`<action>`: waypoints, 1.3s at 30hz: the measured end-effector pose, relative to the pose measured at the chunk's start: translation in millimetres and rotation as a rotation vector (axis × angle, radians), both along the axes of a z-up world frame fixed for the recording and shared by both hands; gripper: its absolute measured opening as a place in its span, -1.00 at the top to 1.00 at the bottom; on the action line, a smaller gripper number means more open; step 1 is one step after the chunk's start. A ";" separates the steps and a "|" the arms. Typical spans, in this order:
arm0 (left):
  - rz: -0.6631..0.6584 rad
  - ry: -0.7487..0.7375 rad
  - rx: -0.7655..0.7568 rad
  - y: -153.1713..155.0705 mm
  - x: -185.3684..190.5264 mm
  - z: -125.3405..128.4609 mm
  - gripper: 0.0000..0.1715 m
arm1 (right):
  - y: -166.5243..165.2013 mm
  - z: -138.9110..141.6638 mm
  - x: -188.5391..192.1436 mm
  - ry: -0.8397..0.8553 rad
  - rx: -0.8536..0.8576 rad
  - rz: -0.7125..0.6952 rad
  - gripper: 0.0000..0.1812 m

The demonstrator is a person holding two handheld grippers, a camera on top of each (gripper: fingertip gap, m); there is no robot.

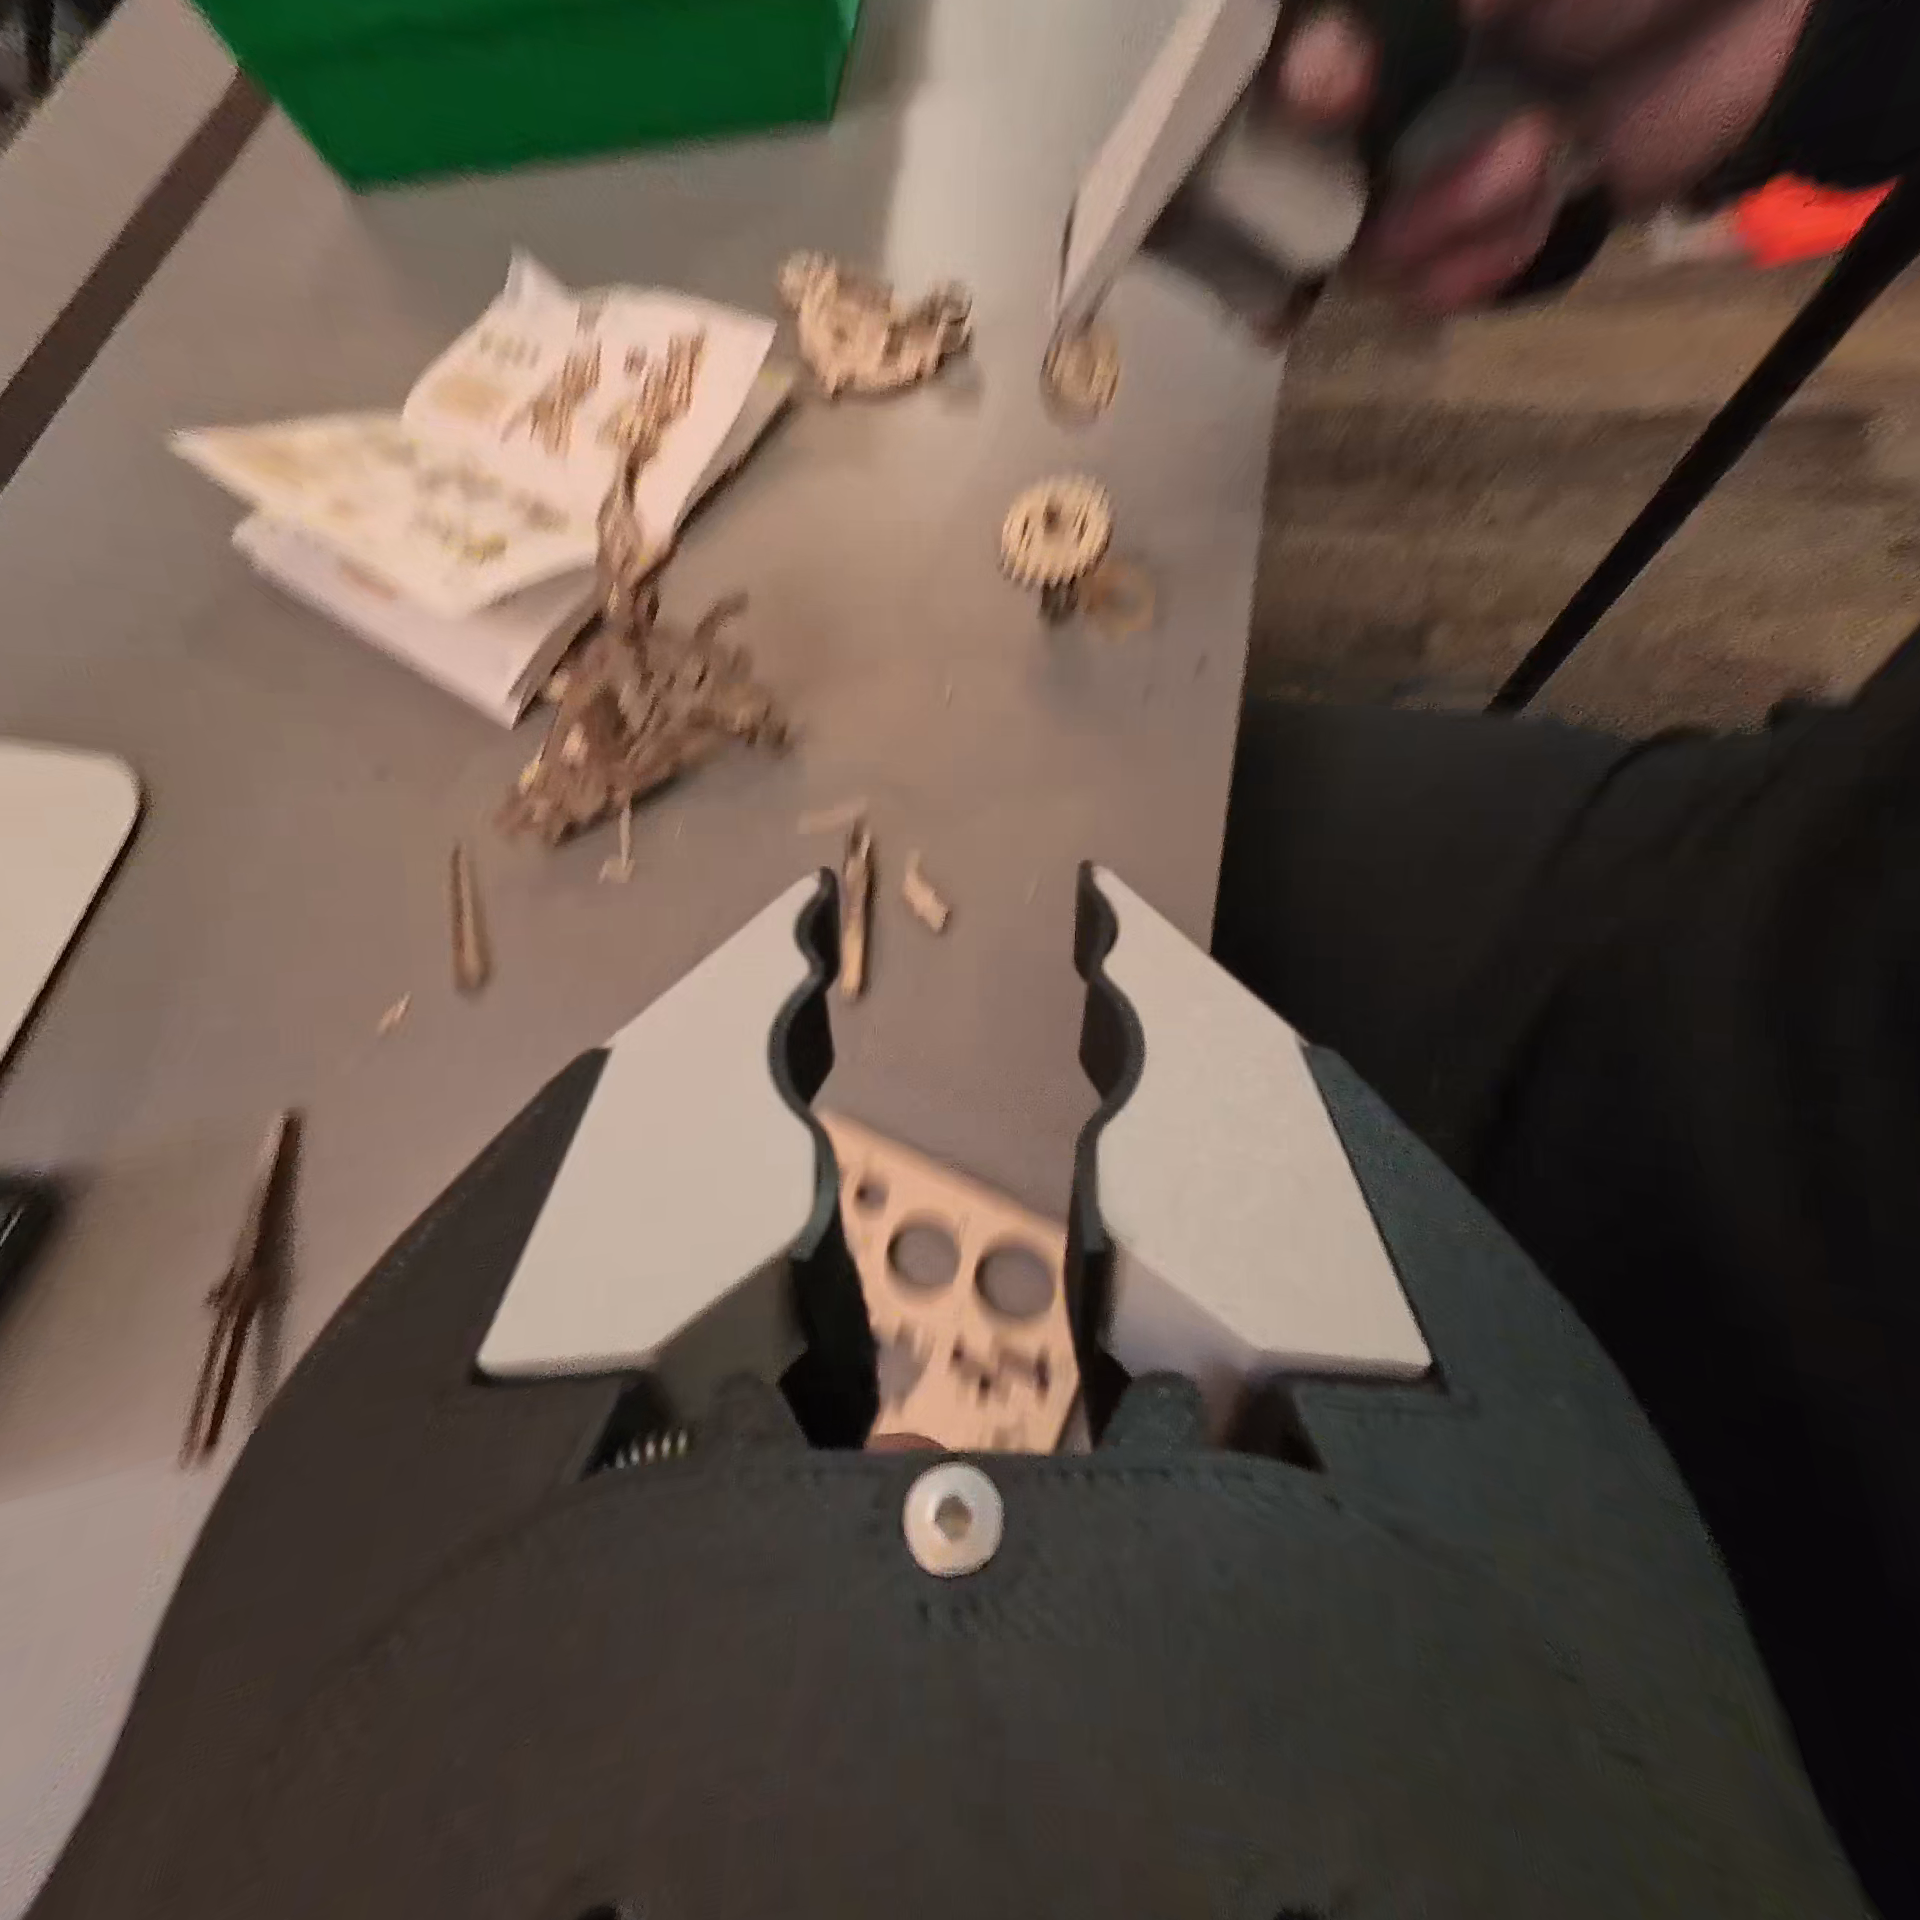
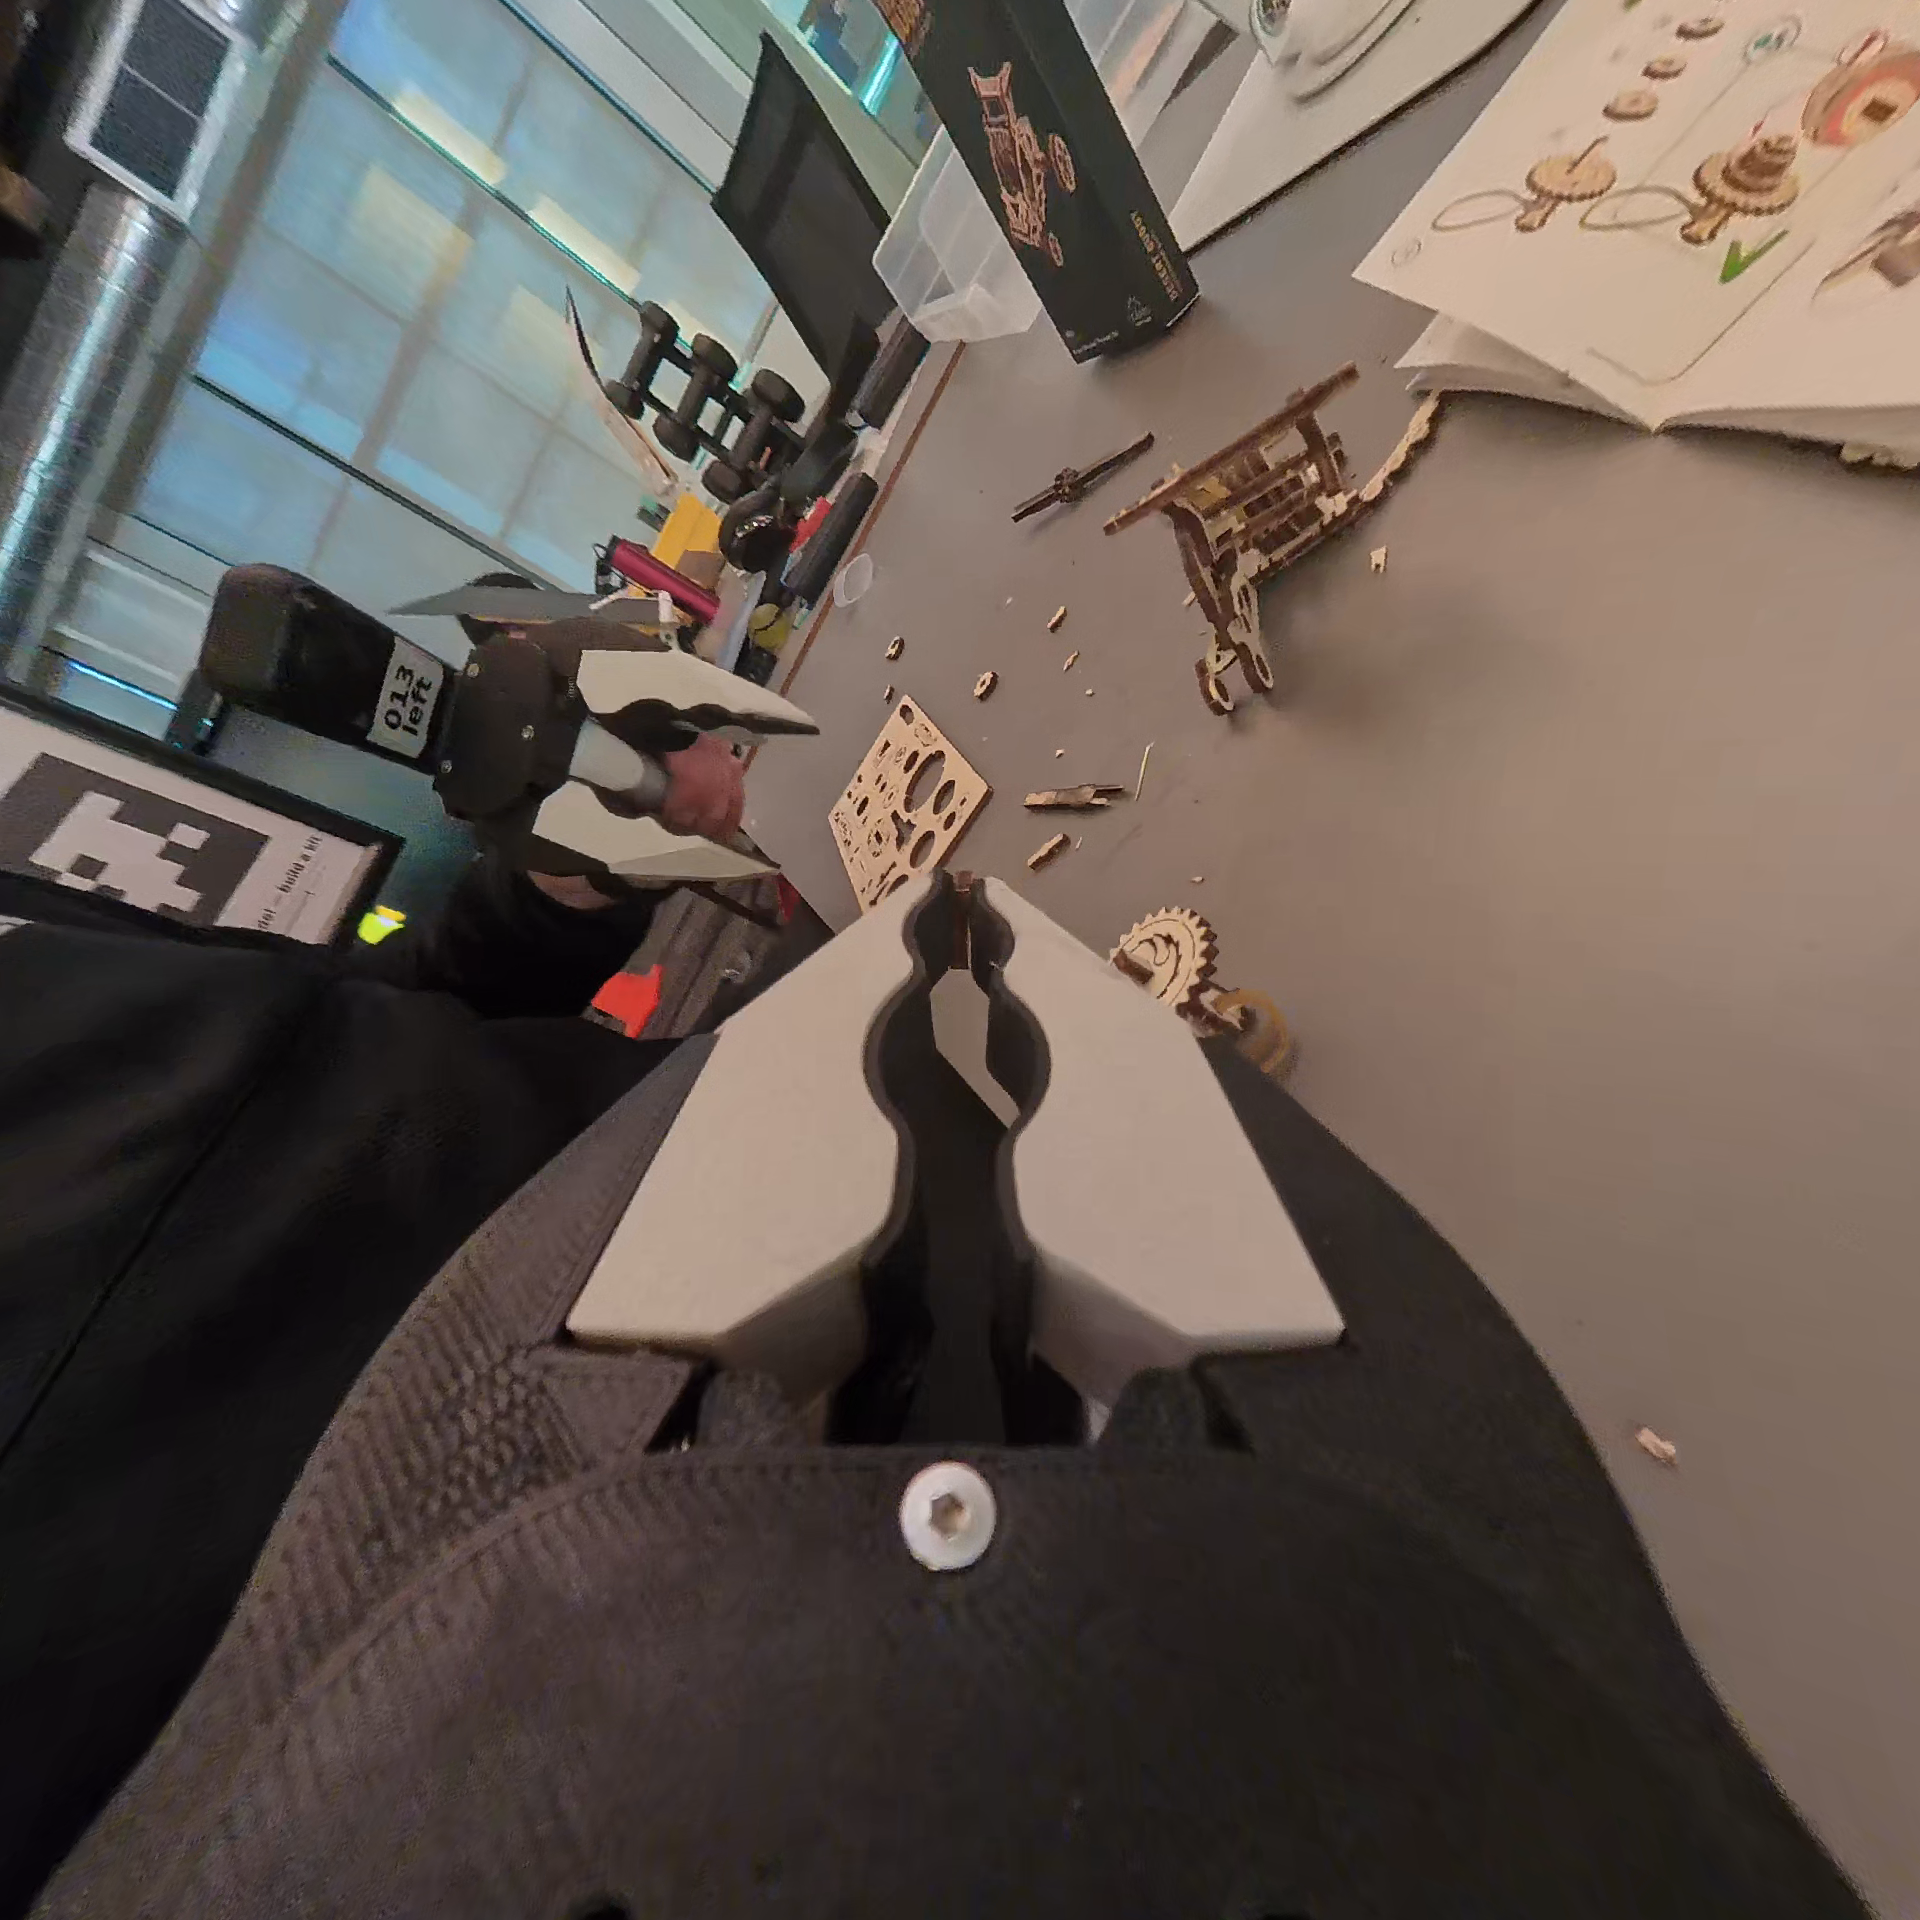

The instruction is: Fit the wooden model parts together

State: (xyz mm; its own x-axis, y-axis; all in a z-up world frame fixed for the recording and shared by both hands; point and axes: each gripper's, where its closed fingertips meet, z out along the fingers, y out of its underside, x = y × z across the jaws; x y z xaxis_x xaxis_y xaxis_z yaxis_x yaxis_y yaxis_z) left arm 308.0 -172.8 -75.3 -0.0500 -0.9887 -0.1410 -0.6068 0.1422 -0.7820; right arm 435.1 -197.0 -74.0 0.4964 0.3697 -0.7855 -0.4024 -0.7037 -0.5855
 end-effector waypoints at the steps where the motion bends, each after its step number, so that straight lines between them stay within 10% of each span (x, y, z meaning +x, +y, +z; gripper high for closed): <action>1: -0.035 -0.026 -0.011 -6.8 16.4 3.3 0.52 | -0.2 -2.2 -0.6 0.014 -0.006 -0.003 1.00; 11: -0.200 -0.086 0.070 -32.0 120.2 -24.8 0.57 | 4.8 -8.9 3.4 0.060 -0.012 -0.026 1.00; 39: -0.106 -0.150 0.051 -37.8 136.3 -16.5 0.74 | -2.8 -5.9 3.4 -0.019 -0.049 0.073 1.00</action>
